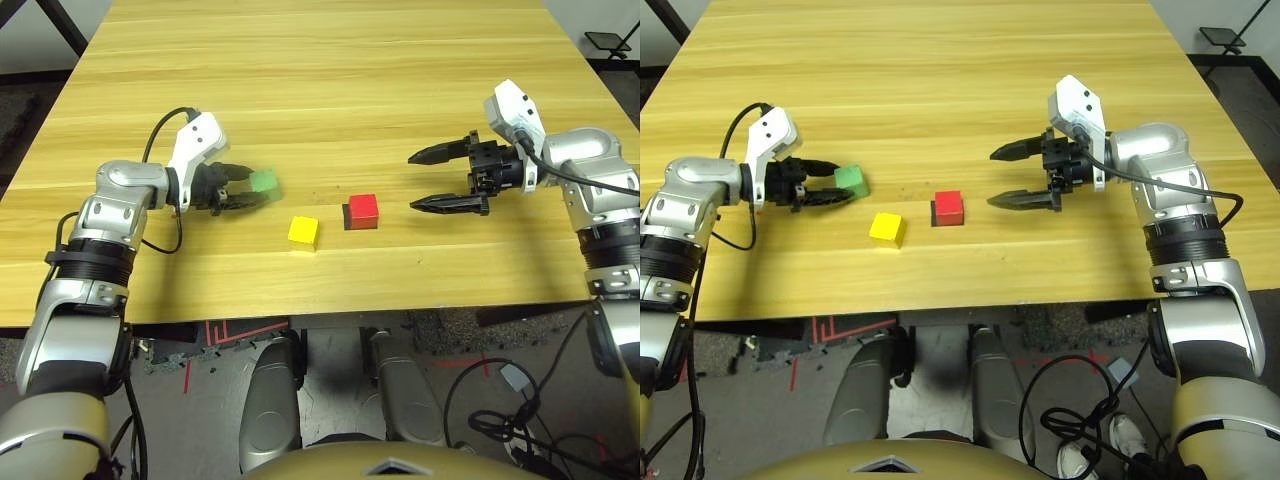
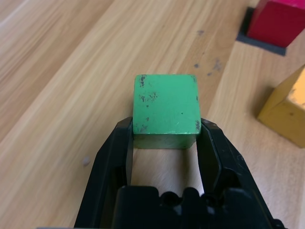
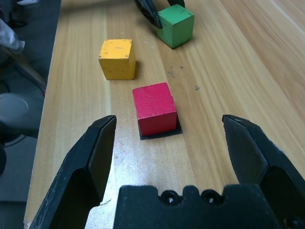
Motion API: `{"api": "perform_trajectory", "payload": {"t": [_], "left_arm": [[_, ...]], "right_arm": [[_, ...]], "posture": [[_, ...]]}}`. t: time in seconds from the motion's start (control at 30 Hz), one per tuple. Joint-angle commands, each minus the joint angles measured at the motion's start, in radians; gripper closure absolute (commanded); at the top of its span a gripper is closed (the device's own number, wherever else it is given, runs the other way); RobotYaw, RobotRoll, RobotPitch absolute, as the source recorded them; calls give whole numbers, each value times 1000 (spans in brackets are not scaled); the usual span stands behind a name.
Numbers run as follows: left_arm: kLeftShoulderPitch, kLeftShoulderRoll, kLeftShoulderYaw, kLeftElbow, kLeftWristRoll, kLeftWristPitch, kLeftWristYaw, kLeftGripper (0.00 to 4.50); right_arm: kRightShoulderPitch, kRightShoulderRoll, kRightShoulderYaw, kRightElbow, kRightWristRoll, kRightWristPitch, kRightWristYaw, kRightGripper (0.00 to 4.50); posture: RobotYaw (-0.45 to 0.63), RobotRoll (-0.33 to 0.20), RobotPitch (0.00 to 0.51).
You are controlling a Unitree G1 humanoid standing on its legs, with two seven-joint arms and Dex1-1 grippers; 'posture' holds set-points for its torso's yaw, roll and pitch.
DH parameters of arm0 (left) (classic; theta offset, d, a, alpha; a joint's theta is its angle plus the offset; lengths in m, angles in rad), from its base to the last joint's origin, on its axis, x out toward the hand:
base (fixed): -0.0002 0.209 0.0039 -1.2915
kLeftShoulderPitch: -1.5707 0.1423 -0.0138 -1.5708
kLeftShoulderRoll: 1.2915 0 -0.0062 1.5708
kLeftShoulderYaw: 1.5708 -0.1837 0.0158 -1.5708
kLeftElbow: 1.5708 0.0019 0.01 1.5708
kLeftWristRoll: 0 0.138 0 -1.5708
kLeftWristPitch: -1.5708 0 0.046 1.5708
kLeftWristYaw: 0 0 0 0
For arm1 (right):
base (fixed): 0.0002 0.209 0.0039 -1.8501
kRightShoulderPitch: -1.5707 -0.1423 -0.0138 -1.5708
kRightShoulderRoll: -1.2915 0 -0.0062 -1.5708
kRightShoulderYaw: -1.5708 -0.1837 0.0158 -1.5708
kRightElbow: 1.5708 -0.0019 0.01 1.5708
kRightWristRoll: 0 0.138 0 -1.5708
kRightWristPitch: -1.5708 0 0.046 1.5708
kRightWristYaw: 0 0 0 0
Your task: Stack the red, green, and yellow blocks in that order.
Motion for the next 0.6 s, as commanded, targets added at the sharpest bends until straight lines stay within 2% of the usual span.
{"api": "perform_trajectory", "payload": {"t": [0.03,0.17,0.3,0.5,0.6], "left_arm": [[27,-4,15,-71,-18,36,-3,2477],[10,9,17,-180,-29,122,3,2477],[-52,14,-3,-313,-48,229,-12,2477],[-103,-29,-72,-481,-84,404,-19,2477],[-113,-61,-111,-520,-101,446,-25,2477]], "right_arm": [[-15,4,-8,27,-3,-20,-5,0],[-21,1,-4,58,-11,-39,0,0],[-3,0,-4,75,-13,-57,0,0],[27,-4,-3,71,-9,-67,4,0],[49,-7,-8,46,0,-52,-3,0]], "posture": [[131,-33,215],[139,-28,214],[140,-15,211],[122,-4,211],[103,2,212]]}}
